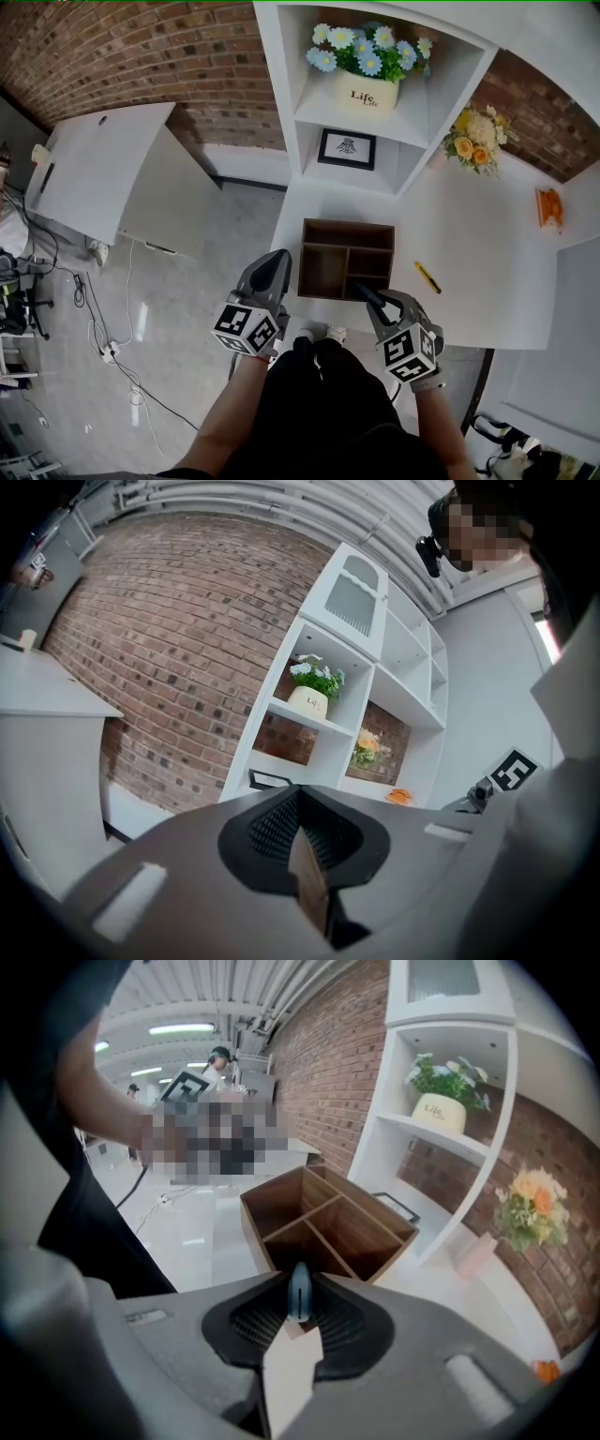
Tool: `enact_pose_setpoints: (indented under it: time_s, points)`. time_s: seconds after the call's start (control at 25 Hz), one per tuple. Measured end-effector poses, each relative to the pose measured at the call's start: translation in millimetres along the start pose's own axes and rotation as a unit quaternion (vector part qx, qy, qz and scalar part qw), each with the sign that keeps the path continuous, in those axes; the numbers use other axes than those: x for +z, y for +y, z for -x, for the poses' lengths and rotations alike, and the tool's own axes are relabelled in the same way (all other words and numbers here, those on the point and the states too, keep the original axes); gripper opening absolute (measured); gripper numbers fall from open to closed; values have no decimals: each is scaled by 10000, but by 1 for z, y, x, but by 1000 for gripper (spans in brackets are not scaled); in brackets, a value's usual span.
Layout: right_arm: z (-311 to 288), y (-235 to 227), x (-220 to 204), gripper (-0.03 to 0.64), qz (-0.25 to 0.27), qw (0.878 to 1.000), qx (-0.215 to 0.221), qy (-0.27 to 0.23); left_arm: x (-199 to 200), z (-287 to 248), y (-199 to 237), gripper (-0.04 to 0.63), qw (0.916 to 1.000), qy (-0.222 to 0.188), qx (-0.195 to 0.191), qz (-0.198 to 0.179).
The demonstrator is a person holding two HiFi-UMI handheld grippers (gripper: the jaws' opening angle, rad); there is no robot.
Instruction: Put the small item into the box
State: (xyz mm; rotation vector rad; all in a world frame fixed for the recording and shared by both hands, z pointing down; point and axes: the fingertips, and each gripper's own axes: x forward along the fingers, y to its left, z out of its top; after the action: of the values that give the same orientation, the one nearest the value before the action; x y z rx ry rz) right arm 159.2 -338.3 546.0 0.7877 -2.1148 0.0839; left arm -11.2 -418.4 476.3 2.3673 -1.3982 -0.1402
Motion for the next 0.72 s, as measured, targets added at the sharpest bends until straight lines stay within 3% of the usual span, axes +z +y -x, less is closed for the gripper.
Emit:
enact_pose_setpoints:
  time_s: [0.08, 0.32, 0.72]
  points:
    - [0, -2, 0, 71, 168, 9996, -147, 180, 0, -1, 0, 2, 10000, 29, -67, 16]
    - [0, -4, -1, 71, -101, 9992, -254, 284, -1, 2, 5, 2, 9998, 67, -152, 57]
    - [-1, -12, -4, 72, -749, 9961, -468, -35, 0, 2, 13, 2, 9996, 115, -228, 93]
